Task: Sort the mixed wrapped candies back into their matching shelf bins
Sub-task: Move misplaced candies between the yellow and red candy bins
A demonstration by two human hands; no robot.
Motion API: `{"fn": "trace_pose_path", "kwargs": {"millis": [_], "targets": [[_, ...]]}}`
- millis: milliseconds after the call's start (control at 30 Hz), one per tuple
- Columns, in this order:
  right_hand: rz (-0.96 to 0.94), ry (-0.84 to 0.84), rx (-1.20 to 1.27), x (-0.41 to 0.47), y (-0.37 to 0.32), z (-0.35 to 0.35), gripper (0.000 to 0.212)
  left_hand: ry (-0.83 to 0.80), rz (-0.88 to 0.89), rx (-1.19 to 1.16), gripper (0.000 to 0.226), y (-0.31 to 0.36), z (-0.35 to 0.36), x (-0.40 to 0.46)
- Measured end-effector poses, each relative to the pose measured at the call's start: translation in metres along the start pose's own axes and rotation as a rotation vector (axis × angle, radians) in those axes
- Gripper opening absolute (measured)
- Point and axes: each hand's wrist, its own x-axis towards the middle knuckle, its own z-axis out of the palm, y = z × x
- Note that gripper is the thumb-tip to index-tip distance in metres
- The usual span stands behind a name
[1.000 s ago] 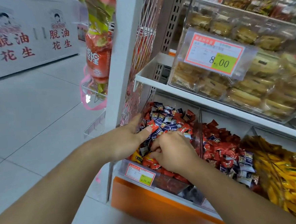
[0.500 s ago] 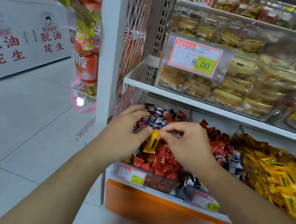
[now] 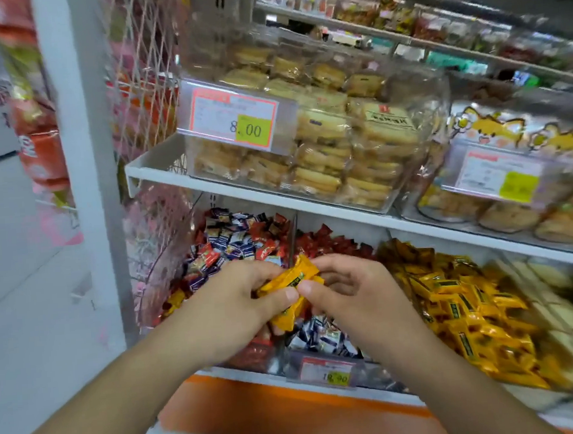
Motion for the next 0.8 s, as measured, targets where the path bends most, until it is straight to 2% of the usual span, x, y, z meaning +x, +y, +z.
{"fn": "trace_pose_path", "kwargs": {"millis": [100,167,300,367,433,533,567,633,733,800], "targets": [[0.115,0.041,0.088,-0.017,0.017,-0.025,0.008,0.020,-0.030,0.011,0.021,0.010,0.024,0.004],[0.226,0.130,0.156,-0.026,0.032,-0.046,0.010,0.066,-0.039,0.056,0.021,0.013,0.035,0.007],[0.342,0.477,0.269,-0.031,0.061,-0.097,0.024,0.111,-0.065,0.084,0.021,0.019,0.048,0.012],[0.347,0.654,0.207,-0.027,0.073,-0.122,0.026,0.084,-0.094,0.094,0.026,0.023,0.055,0.015],[0.335,0.716,0.035,-0.023,0.082,-0.139,0.022,0.061,-0.118,0.105,0.025,0.025,0.063,0.019],[0.357,0.635,-0.304,-0.027,0.088,-0.144,0.010,0.105,-0.150,0.028,0.020,0.028,0.077,0.028],[0.339,0.612,-0.354,-0.028,0.088,-0.142,0.008,0.110,-0.155,-0.007,0.019,0.031,0.081,0.030],[0.257,0.519,-0.298,-0.033,0.085,-0.137,0.015,0.106,-0.150,-0.051,0.014,0.036,0.088,0.034],[0.075,0.130,-0.204,-0.042,0.078,-0.122,0.035,0.074,-0.147,-0.082,0.008,0.041,0.098,0.036],[-0.016,-0.019,-0.239,-0.047,0.077,-0.112,0.037,0.064,-0.155,-0.111,0.010,0.043,0.104,0.035]]}}
